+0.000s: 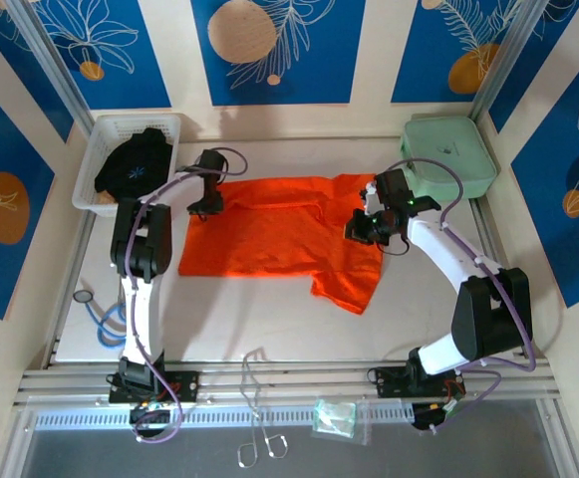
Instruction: Fold and stack the t-shirts
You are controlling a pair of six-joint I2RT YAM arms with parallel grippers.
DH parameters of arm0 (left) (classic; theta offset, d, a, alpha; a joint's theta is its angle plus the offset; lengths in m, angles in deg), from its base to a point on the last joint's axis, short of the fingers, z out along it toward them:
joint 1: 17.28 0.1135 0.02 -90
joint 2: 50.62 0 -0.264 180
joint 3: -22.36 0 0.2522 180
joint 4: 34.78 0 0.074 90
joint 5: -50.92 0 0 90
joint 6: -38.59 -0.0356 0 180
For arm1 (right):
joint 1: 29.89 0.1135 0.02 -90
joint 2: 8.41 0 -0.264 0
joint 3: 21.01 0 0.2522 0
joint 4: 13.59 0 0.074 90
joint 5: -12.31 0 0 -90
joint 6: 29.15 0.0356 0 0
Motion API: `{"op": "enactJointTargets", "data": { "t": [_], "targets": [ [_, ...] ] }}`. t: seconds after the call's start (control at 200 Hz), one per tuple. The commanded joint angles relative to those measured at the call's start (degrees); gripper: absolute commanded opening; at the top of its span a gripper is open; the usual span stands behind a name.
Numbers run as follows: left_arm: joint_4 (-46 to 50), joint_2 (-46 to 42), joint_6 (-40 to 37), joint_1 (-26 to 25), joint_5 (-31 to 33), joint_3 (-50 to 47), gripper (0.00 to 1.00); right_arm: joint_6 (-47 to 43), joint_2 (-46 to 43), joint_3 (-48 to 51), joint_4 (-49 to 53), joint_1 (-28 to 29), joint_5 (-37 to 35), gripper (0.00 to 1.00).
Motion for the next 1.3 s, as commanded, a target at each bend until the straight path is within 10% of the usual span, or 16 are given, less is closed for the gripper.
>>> {"op": "enactJointTargets", "data": {
  "t": [0.0,0.215,0.445,0.655,1.296],
  "targets": [
    [0.6,-5.1,0.8,-0.9,3.5,-0.8,0.52,0.3,-1.2,0.3,0.3,0.3,1.4,0.00],
    [7.1,-17.5,0.5,-2.1,10.8,1.4,0.80,-0.2,-3.2,0.5,1.1,-0.3,1.3,0.00],
    [21.0,-33.6,7.3,-1.9,8.7,-7.3,0.78,-0.9,-7.0,2.4,1.6,-1.9,2.4,0.00],
    [16.5,-47.0,15.7,-1.6,-7.2,-32.0,0.70,-3.7,-9.4,2.5,3.7,-4.9,4.1,0.00],
    [-8.1,-40.3,29.4,1.5,-10.4,-50.1,0.51,-5.2,-13.7,6.6,4.3,-7.0,6.3,0.00]
  ]
}}
